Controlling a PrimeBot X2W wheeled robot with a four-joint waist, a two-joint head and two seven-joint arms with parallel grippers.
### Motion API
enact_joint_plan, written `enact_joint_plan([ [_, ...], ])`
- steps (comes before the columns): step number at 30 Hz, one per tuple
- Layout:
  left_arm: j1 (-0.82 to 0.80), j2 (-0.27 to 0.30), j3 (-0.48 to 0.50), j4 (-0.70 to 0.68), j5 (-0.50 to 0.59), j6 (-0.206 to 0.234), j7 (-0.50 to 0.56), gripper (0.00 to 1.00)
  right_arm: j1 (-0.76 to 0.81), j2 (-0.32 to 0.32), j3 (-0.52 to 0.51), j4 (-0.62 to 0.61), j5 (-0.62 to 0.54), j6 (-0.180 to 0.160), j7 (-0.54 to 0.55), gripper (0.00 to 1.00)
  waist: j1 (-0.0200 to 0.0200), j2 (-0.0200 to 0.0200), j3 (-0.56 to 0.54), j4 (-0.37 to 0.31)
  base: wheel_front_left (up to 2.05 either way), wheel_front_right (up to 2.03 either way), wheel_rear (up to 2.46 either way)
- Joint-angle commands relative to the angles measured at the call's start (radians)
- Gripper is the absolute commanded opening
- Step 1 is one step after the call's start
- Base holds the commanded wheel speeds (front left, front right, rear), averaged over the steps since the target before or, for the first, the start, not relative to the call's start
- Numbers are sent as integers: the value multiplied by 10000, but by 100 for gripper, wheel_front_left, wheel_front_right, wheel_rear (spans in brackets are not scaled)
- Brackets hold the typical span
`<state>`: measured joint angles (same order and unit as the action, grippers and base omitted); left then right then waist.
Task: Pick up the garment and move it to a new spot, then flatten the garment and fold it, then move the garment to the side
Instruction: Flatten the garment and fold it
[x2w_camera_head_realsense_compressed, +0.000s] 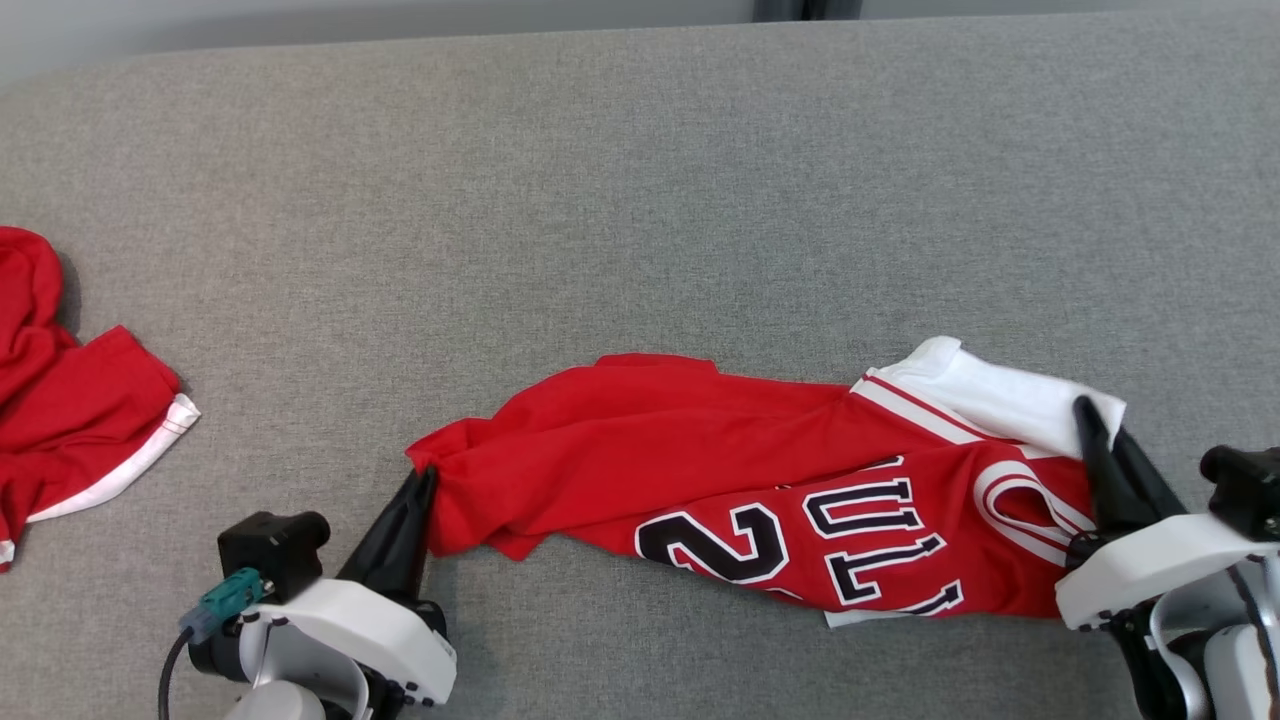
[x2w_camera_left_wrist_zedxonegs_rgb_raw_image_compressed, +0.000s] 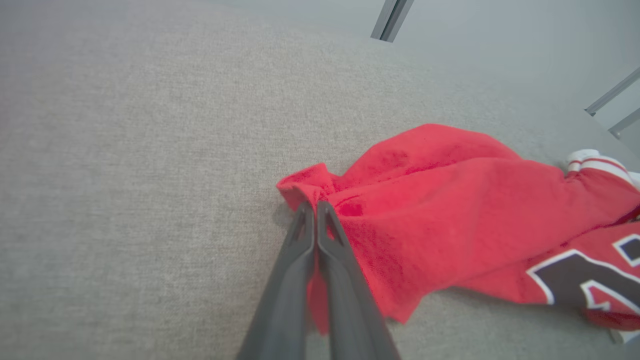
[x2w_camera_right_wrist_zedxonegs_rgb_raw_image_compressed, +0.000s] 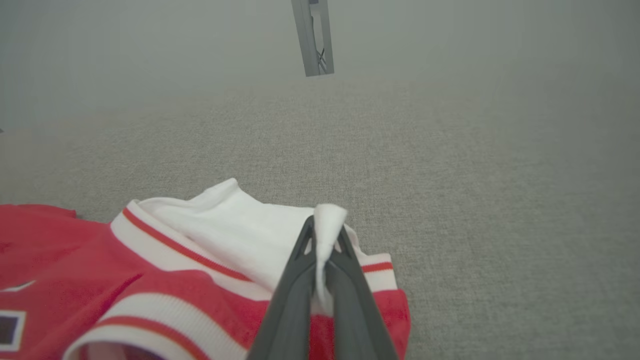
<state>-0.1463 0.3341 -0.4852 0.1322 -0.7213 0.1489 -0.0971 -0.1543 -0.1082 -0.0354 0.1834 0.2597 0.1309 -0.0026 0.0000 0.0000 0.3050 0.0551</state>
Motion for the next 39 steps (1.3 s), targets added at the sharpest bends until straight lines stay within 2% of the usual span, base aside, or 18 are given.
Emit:
enact_joint_plan([
  [1, -208, 74, 80, -80, 89, 20, -101, 0, -6, -46, -104, -177, -104, -3, -125, 0, 0, 0, -31, -15, 0, 0, 0],
  [8, -735, 336, 436, -1096, 407, 111, -648, 0, -446, -215, -557, -1706, -599, -5, -65, 0, 0, 0, -281, -70, 0, 0, 0],
  [14, -1651, 793, 976, -2353, 766, 239, -884, 0, -1319, -719, -1056, -2981, -650, -5, 107, 0, 0, 0, -616, -162, 0, 0, 0],
  [26, -4314, 2007, 1875, -4799, 1822, 501, -253, 0, -3748, -1822, -1502, -5165, -346, -5, 933, 0, 0, 0, -1490, -356, 0, 0, 0],
  [34, -5393, 2198, 1849, -5232, 2044, 533, 359, 0, -4317, -2049, -1050, -5206, -74, -5, 1582, 0, 0, 0, -1384, -458, 0, 0, 0],
  [39, -6100, 1978, 1664, -4875, 1893, 257, 393, 0, -4774, -2132, -736, -4663, 234, -5, 1732, 0, 0, 0, -928, -406, 0, 0, 0],
])
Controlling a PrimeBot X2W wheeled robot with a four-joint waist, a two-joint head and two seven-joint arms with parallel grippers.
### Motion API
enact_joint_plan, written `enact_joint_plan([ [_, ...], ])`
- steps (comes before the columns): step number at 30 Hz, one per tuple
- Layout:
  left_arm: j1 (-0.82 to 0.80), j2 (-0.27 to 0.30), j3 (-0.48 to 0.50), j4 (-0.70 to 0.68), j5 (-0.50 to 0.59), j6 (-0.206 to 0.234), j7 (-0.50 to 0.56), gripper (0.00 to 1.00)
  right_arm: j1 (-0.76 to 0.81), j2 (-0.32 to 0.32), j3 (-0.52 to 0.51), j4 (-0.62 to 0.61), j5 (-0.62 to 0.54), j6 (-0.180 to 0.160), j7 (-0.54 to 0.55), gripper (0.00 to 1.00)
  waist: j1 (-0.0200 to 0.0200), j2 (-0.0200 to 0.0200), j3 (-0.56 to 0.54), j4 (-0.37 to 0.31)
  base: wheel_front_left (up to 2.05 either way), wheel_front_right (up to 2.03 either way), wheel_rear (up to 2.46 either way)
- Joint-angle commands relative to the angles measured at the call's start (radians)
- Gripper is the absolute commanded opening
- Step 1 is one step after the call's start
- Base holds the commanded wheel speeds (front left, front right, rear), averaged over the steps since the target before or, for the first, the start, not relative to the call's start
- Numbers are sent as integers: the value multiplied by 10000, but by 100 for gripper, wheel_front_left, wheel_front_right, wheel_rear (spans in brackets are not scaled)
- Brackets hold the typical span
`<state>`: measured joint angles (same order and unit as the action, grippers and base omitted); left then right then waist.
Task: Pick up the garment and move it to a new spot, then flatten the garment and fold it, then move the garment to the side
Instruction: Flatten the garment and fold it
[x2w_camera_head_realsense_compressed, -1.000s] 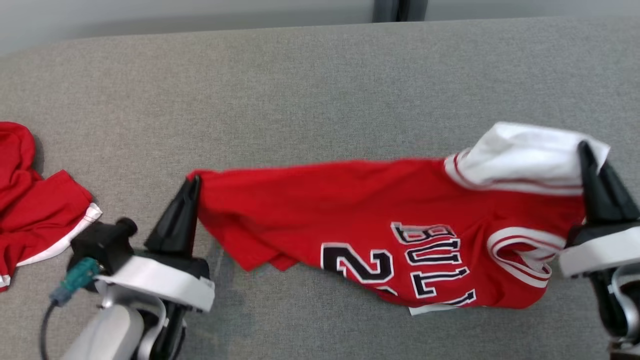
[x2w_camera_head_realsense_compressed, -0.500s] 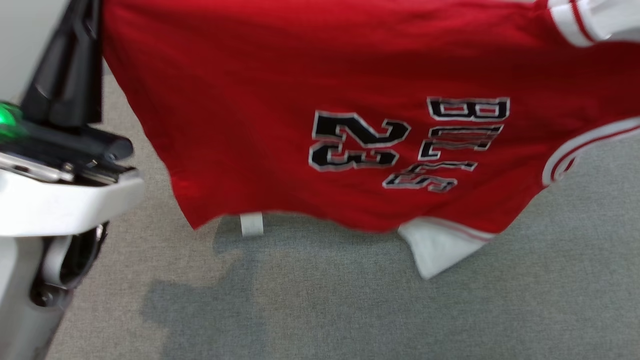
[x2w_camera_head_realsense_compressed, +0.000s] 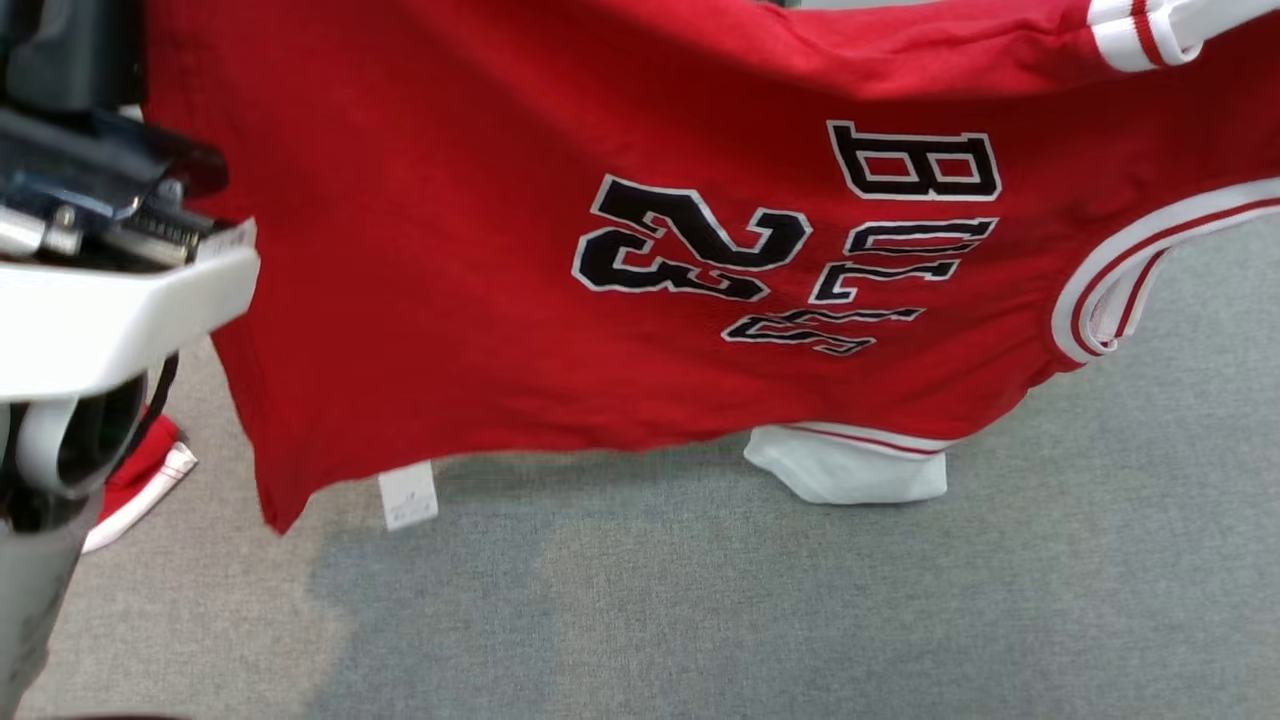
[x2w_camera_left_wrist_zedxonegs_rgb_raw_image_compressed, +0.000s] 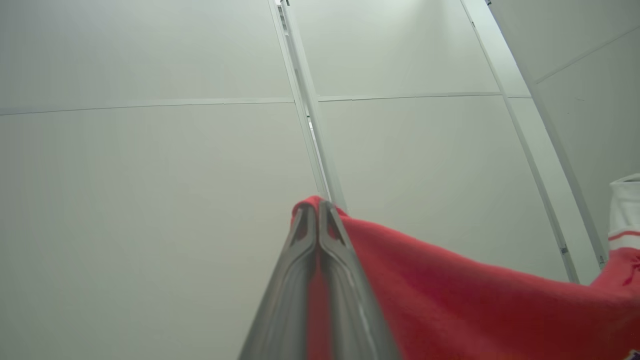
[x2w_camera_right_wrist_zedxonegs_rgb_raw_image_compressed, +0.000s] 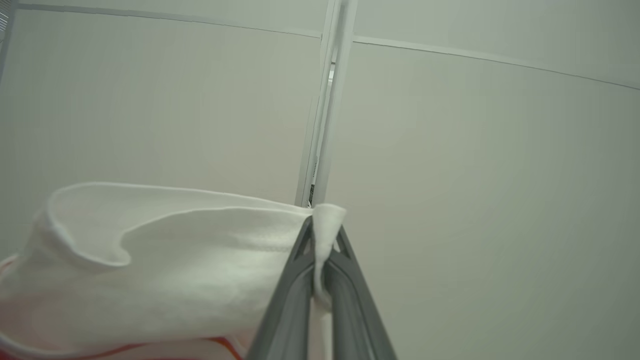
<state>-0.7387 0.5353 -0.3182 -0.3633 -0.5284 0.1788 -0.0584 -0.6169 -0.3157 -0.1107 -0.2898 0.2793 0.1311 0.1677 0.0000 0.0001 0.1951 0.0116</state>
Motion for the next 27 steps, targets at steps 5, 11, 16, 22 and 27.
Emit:
enact_joint_plan([
  [5, -1233, -346, -193, 979, -205, -512, -148, 0, -1134, -250, 479, 971, 321, -5, 20, 0, 0, -1, 749, 95, 0, 0, 0],
  [11, -3654, -1124, -583, 3608, -259, -1412, -643, 0, -4016, -355, 1478, 3169, 842, -5, -607, 0, 0, -1, 1717, 224, 0, 0, 0],
  [16, -5470, -1724, -505, 6412, -314, -1880, -1316, 0, -6595, 66, 2295, 5508, 1126, -8, -1845, 0, 0, -1, 2111, 230, 0, 0, 0],
  [22, -6872, -2287, -327, 9167, -392, -2247, -1842, 0, -8692, 782, 2839, 8266, 1270, -5, -3491, 0, 0, -1, 2332, 176, 0, 0, 0],
  [27, -6944, -2834, -486, 11259, -717, -2627, -1834, 0, -9069, 1190, 3721, 10311, 1421, -5, -3765, 0, 0, -1, 2534, 114, 0, 0, 0],
])
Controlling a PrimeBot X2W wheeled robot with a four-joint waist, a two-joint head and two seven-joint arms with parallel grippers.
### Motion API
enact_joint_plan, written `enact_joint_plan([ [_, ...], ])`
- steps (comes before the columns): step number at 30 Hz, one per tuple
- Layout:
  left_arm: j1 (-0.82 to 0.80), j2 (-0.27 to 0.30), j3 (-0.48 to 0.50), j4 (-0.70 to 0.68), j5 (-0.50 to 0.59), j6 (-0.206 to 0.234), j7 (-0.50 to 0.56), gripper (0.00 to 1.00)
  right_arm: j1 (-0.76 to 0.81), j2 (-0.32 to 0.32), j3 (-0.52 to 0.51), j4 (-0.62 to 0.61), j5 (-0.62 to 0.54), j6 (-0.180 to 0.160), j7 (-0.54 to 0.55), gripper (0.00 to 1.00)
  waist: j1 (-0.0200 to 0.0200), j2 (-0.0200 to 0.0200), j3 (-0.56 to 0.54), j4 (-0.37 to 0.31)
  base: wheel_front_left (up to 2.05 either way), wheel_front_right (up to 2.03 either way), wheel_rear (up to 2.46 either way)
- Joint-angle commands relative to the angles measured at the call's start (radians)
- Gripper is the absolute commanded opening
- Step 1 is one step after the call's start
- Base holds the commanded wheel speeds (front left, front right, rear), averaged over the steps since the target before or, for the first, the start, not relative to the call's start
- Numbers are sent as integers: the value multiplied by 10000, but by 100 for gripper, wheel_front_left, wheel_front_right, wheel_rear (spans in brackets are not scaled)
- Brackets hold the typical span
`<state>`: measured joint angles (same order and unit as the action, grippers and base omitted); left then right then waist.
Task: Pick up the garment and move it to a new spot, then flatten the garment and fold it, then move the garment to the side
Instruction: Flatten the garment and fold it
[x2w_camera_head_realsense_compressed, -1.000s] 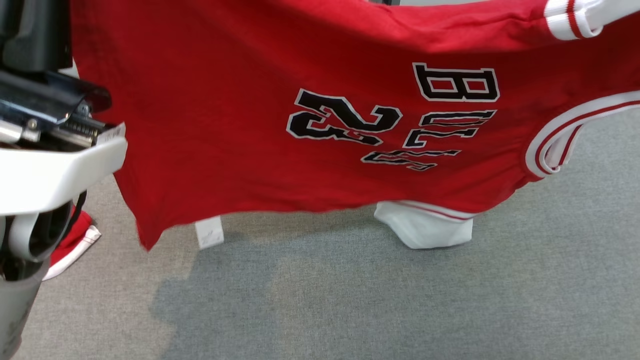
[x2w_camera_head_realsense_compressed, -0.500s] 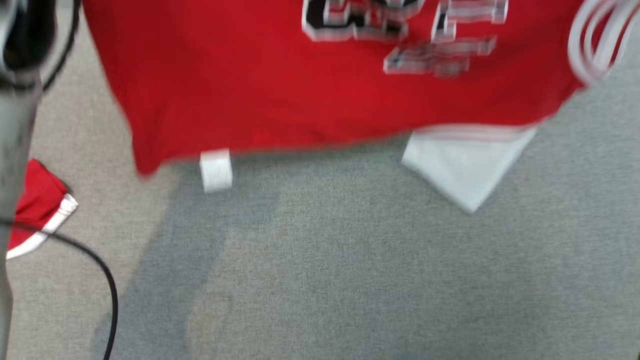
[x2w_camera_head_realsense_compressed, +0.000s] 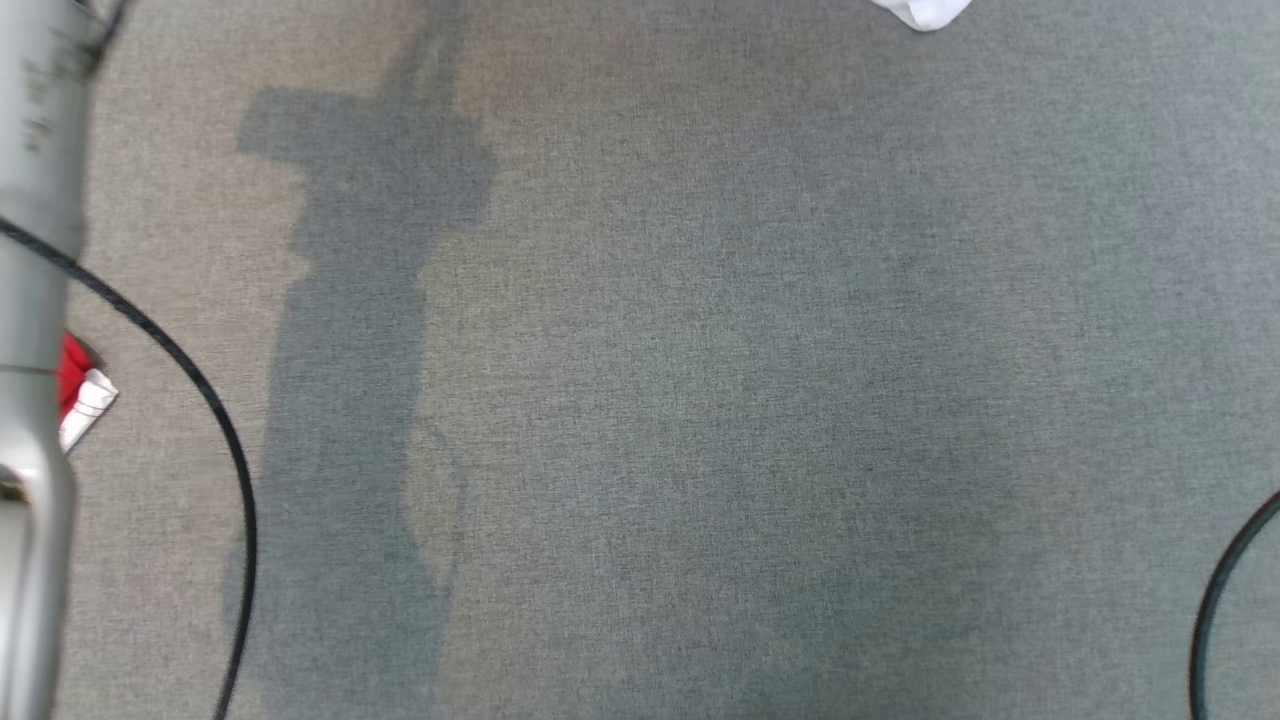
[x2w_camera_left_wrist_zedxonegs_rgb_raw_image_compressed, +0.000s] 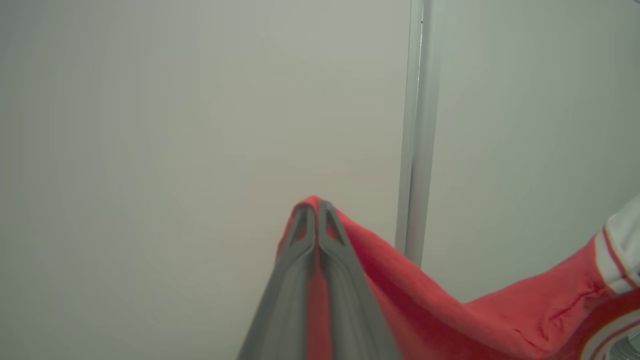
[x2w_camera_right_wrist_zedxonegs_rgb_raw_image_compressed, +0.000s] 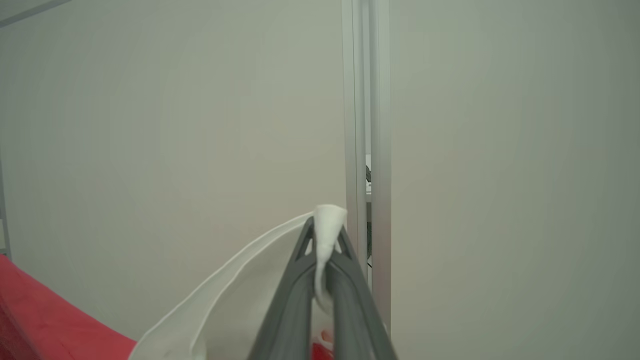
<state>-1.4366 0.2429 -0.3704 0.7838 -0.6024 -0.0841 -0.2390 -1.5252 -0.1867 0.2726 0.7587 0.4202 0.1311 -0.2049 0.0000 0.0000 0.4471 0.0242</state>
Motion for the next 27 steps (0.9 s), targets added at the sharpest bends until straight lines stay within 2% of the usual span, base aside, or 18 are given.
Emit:
enact_joint_plan([
  [1, 295, -157, -53, 579, -183, -155, 40, 0, 226, 32, 343, 466, 115, -5, -103, 0, 0, 0, 77, -27, 0, 0, 0],
  [5, 866, -539, -194, 1632, -517, -360, -60, 0, 862, 133, 1089, 1174, 657, -5, -259, 0, 0, 0, 315, -4, 0, 0, 0],
  [11, 2619, -765, -73, 1865, -884, -463, -254, 0, 3125, 47, 1940, 665, 2208, -5, -535, 0, 0, 0, 347, -54, 0, 0, 0],
  [15, 4619, -748, 489, 721, -634, -457, -253, 0, 5420, -229, 2342, -219, 3154, -5, -610, 0, 0, 0, 114, -104, 0, 0, 0],
  [17, 5682, -710, 753, 77, -386, -460, -255, 0, 6522, -330, 2206, -815, 3551, -4, -619, 0, 0, 0, -52, -139, 0, 0, 0],
  [18, 5682, -710, 753, 77, -386, -460, -255, 0, 6522, -330, 2206, -815, 3551, -4, -619, 0, 0, 0, -52, -139, 0, 0, 0],
  [23, 8066, -621, 1324, -1611, 215, -458, -258, 0, 9136, -454, 1470, -2456, 3855, -4, -617, 0, 0, 0, -447, -241, 0, 0, 0],
  [27, 9826, -460, 1604, -3120, 591, -266, -259, 0, 10773, -608, 1039, -3498, 3891, -4, -621, 0, 0, 0, -851, -266, 0, 0, 0],
])
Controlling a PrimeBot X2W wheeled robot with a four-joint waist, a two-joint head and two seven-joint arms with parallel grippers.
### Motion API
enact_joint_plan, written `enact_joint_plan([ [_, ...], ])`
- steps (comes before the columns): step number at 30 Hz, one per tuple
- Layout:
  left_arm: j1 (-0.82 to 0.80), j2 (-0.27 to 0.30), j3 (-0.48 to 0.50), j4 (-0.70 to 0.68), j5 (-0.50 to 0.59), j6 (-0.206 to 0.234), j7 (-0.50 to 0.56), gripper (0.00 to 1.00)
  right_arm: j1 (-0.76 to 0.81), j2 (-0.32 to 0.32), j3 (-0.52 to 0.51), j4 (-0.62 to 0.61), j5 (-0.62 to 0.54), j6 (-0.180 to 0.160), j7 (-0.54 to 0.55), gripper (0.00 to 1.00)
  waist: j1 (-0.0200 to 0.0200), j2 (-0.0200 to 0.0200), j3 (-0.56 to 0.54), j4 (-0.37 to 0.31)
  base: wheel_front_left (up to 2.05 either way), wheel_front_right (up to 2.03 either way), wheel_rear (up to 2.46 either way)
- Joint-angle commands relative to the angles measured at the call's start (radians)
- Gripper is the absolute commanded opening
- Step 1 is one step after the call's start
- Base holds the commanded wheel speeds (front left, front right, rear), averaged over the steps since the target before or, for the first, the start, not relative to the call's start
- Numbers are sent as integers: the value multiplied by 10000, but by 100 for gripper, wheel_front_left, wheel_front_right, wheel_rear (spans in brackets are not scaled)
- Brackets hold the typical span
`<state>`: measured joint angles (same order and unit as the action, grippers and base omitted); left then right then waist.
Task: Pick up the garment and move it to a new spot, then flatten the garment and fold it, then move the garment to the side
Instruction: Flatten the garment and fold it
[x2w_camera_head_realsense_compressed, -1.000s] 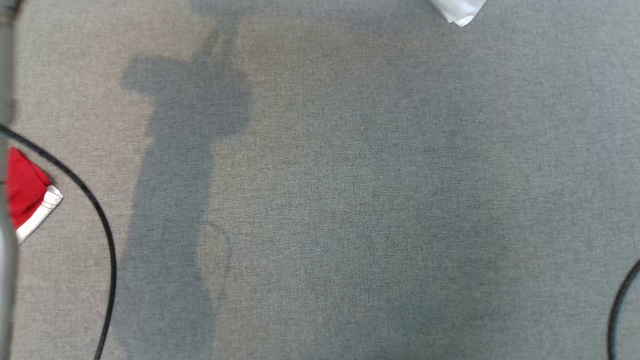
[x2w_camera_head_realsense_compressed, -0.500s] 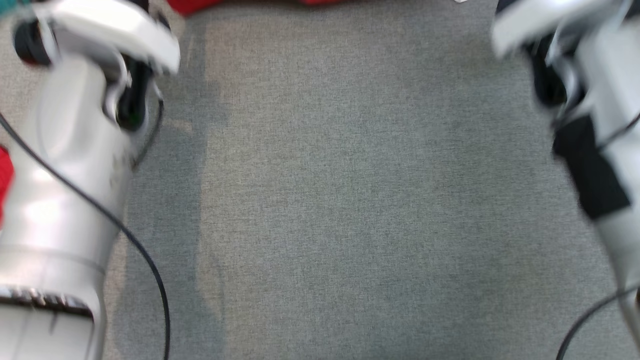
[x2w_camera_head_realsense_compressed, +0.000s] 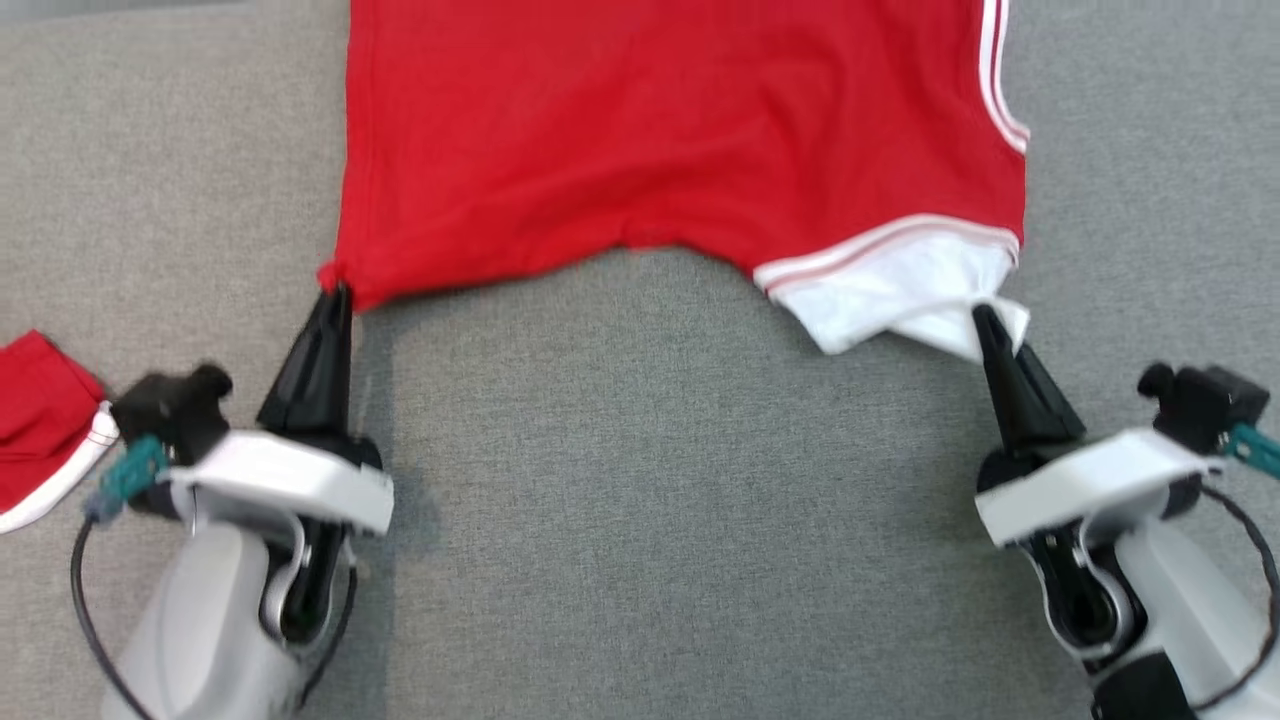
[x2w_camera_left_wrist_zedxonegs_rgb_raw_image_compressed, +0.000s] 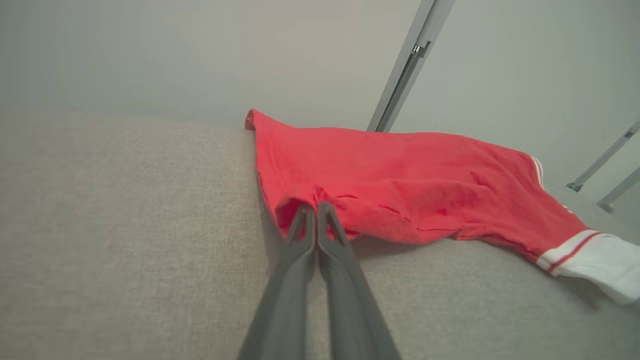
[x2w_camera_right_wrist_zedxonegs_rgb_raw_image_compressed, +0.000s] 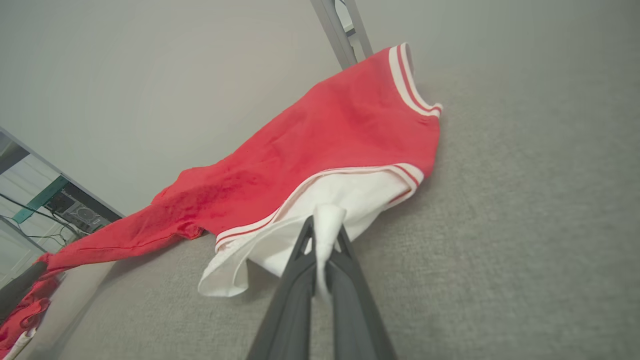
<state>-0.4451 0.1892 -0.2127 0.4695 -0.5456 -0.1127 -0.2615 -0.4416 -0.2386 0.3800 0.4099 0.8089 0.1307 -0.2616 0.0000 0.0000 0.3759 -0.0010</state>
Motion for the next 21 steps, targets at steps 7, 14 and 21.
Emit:
enact_joint_plan([
  [7, 2732, 639, 183, -3355, 193, 1136, 838, 0, 2137, -448, -729, -1851, 238, -2, 675, 0, 0, 0, -978, 118, 0, 0, 0],
  [14, 5243, 1129, 226, -7099, 418, 2515, 2538, 0, 4741, -134, -2357, -4215, -16, 0, 2656, 0, 0, 0, -1798, 385, 0, 0, 0],
  [21, 6797, 1658, 424, -9506, 800, 3533, 3853, 0, 7367, 989, -4318, -7172, -954, 0, 5434, 0, 0, 0, -2383, 532, 0, 0, 0],
])
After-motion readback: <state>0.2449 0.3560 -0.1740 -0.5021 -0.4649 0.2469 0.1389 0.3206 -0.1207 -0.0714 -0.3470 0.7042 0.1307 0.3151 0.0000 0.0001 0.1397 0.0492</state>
